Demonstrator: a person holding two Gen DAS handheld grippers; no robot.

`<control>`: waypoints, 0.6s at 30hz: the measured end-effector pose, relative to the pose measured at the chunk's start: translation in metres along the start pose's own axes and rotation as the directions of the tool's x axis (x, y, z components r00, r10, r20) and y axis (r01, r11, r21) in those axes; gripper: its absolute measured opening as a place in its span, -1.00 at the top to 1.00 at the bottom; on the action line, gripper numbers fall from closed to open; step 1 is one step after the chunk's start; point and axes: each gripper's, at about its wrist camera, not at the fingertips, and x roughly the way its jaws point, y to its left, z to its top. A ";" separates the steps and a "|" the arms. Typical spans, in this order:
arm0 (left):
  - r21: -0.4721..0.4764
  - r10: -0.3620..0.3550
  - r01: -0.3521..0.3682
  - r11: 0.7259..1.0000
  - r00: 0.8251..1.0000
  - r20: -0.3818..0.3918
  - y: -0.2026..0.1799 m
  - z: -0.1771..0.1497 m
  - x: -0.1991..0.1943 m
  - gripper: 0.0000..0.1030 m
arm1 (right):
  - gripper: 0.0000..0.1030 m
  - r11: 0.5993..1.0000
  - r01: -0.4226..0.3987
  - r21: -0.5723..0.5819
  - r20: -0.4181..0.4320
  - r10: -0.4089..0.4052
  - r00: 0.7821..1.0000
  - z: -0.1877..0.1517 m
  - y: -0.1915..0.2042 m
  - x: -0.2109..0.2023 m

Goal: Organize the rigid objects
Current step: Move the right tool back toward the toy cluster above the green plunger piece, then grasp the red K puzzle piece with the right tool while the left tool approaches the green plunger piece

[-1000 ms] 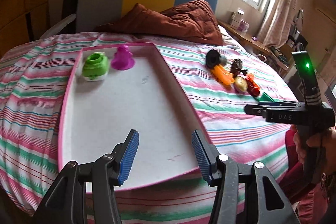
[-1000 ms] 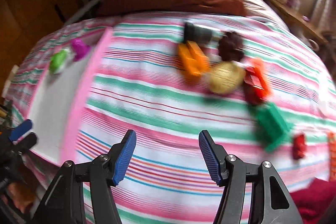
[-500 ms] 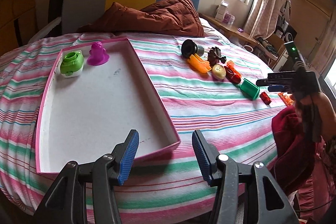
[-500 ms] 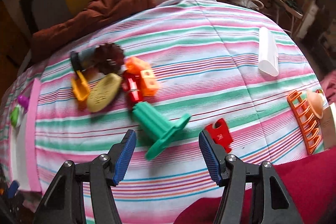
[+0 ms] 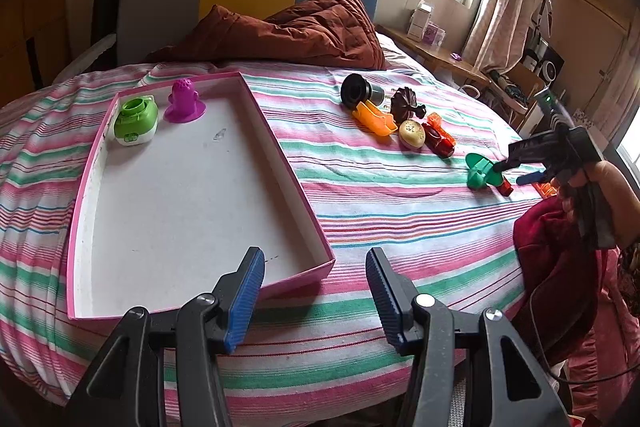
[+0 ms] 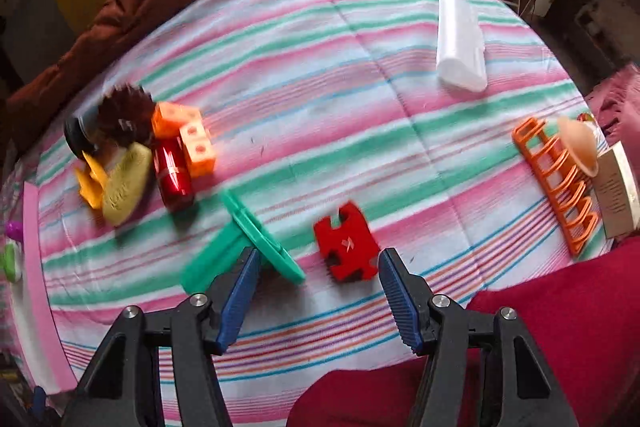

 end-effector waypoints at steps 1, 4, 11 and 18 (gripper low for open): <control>0.000 -0.001 0.001 1.000 1.000 0.000 -0.001 0.000 0.000 -0.04 | -0.22 1.000 -0.020 -0.002 0.020 0.020 1.000 0.001 -0.001 -0.004; -0.002 -0.005 0.005 1.000 1.000 -0.005 -0.002 -0.001 0.002 -0.04 | -0.22 0.997 -0.067 -0.031 0.037 0.068 0.997 0.002 0.007 -0.006; 0.000 -0.005 0.005 1.000 1.000 -0.010 -0.005 -0.003 0.002 -0.04 | -0.22 0.962 -0.030 -0.272 0.037 0.042 0.998 -0.012 0.058 0.007; 0.001 -0.003 0.004 1.000 1.000 -0.008 -0.003 -0.005 0.000 -0.04 | -0.33 0.948 -0.059 -0.311 0.015 0.067 0.998 -0.006 0.068 0.009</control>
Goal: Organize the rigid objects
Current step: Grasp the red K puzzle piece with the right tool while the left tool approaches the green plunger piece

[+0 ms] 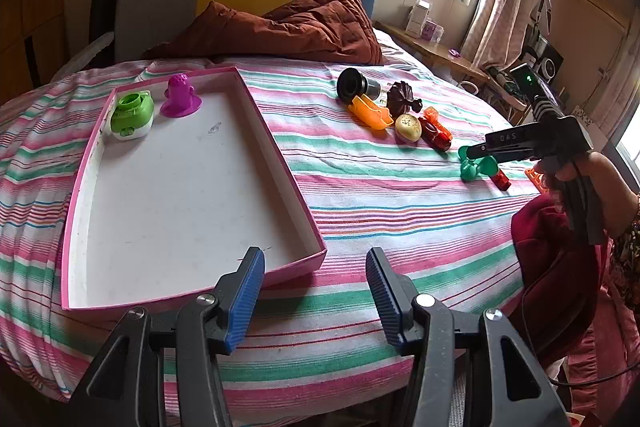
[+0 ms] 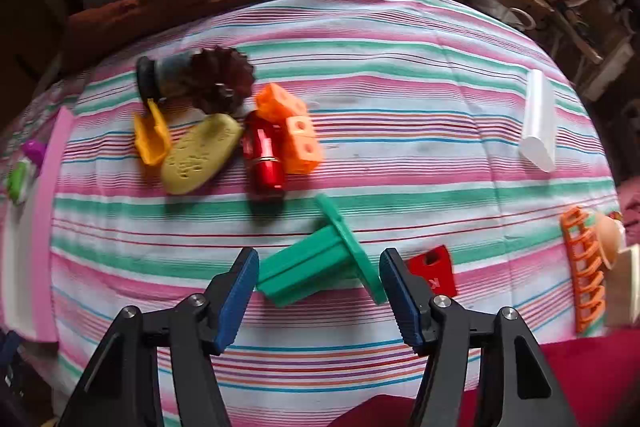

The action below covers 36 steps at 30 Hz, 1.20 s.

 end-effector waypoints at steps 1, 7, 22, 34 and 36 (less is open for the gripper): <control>-0.001 0.001 -0.001 1.000 1.000 -0.001 0.000 -0.001 0.000 -0.04 | -0.52 1.000 -0.003 -0.020 -0.005 0.003 1.000 -0.002 0.002 -0.002; 0.000 -0.003 0.003 1.000 1.000 -0.011 -0.001 -0.002 0.001 -0.04 | -0.56 0.992 0.082 -0.092 -0.020 -0.084 0.996 0.000 0.012 0.009; 0.005 -0.005 0.005 1.000 1.000 -0.007 -0.005 0.000 -0.001 -0.04 | -0.33 0.591 -0.586 0.554 0.054 0.677 0.734 -0.018 -0.018 0.048; -0.004 -0.047 0.047 0.999 0.998 -0.035 -0.016 0.001 0.008 -0.04 | -0.43 0.965 -0.087 0.248 0.036 0.080 0.996 -0.001 -0.062 -0.014; 0.000 -0.058 0.058 0.998 0.998 -0.039 -0.021 0.002 0.009 -0.04 | -0.43 0.972 0.008 0.234 -0.032 0.000 0.999 0.004 -0.073 -0.005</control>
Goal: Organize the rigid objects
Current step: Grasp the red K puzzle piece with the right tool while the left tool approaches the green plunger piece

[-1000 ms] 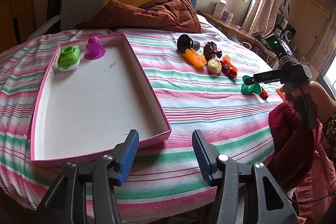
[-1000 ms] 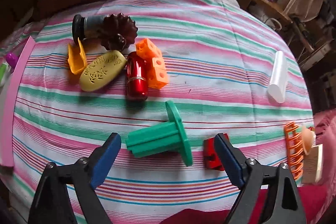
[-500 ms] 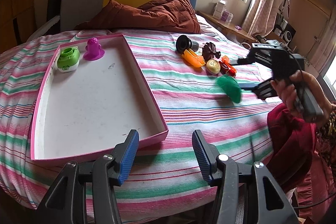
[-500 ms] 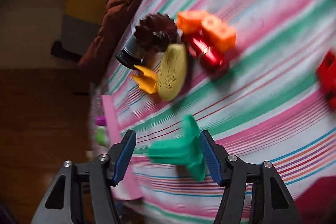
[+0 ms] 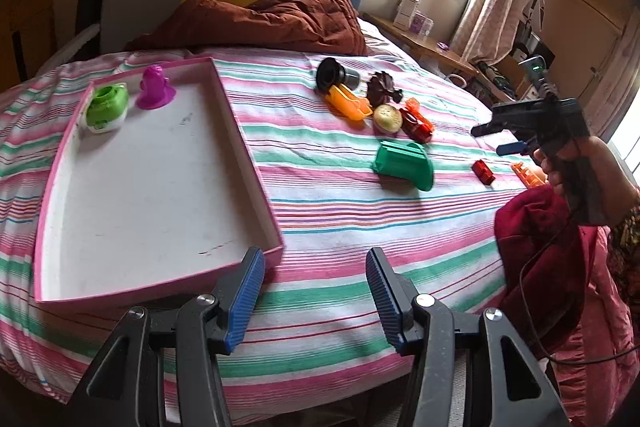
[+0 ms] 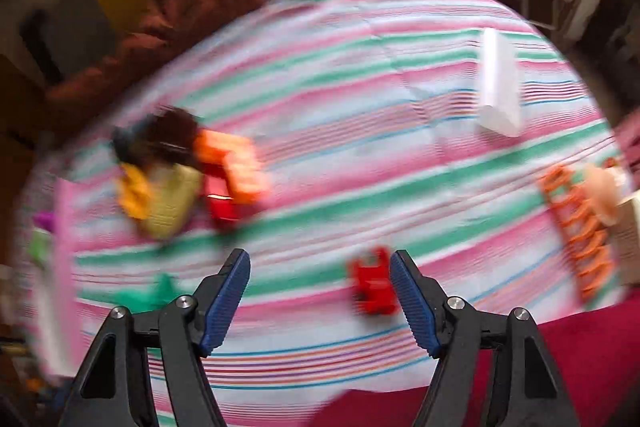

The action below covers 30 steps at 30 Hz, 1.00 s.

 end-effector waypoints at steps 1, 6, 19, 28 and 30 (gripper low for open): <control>0.004 -0.002 0.002 1.000 1.000 0.001 -0.003 0.000 0.000 -0.04 | -0.42 1.000 0.025 0.015 -0.035 -0.024 0.999 0.002 -0.007 0.008; 0.026 -0.004 0.004 1.000 1.000 0.003 -0.013 0.002 -0.002 -0.04 | -0.15 0.997 0.036 0.064 -0.183 -0.024 0.983 0.000 -0.021 0.048; 0.016 -0.066 0.066 0.998 0.997 -0.036 -0.047 0.031 0.019 -0.04 | 0.36 0.996 -0.083 -0.037 -0.040 0.082 0.996 -0.003 0.006 0.048; -0.295 -0.273 0.216 0.931 0.947 -0.167 -0.053 0.061 0.095 -0.06 | 0.36 0.977 -0.200 -0.073 0.006 0.201 0.980 -0.004 0.021 0.040; -0.389 -0.323 0.233 0.891 0.929 -0.182 -0.051 0.064 0.113 -0.06 | 0.37 0.974 -0.223 -0.045 0.021 0.225 0.974 0.000 0.015 0.039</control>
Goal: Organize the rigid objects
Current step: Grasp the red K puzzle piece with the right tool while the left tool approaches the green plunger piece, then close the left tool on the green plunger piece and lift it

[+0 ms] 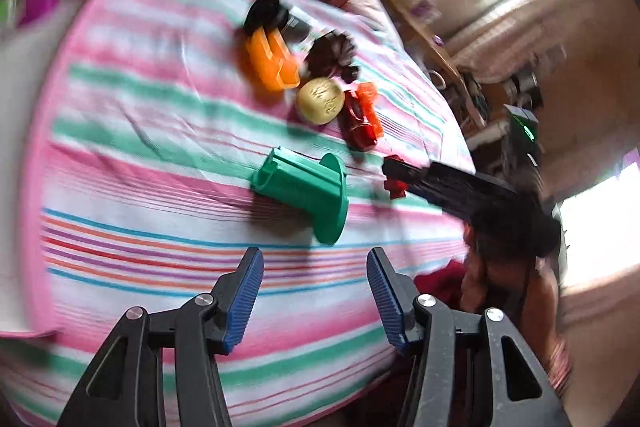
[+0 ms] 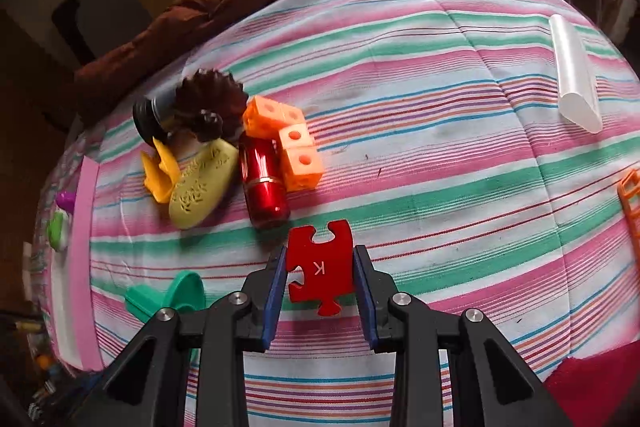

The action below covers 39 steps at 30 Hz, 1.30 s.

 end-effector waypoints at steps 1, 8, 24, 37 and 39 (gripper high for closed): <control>-0.044 -0.028 0.027 0.999 0.999 -0.015 0.003 0.004 0.007 -0.06 | 0.36 1.000 -0.009 0.014 0.010 0.009 1.000 0.001 -0.002 -0.002; -0.322 -0.119 0.105 0.941 0.993 -0.021 0.025 0.026 0.041 -0.05 | 0.36 0.999 -0.041 0.033 0.039 0.040 0.998 0.004 0.001 -0.002; -0.315 0.004 -0.015 0.949 0.999 -0.036 0.005 0.063 0.063 0.08 | 0.36 0.995 -0.091 0.049 0.039 0.090 0.995 0.004 -0.002 -0.004; 0.016 0.127 -0.128 0.992 0.988 0.085 -0.017 0.055 0.041 0.42 | 0.36 0.991 -0.107 0.081 0.045 0.103 0.994 0.004 -0.007 -0.005; 0.066 0.128 -0.137 0.988 0.984 0.120 -0.019 0.048 0.034 0.42 | 0.36 0.991 -0.106 0.082 0.046 0.102 0.994 0.004 -0.007 -0.005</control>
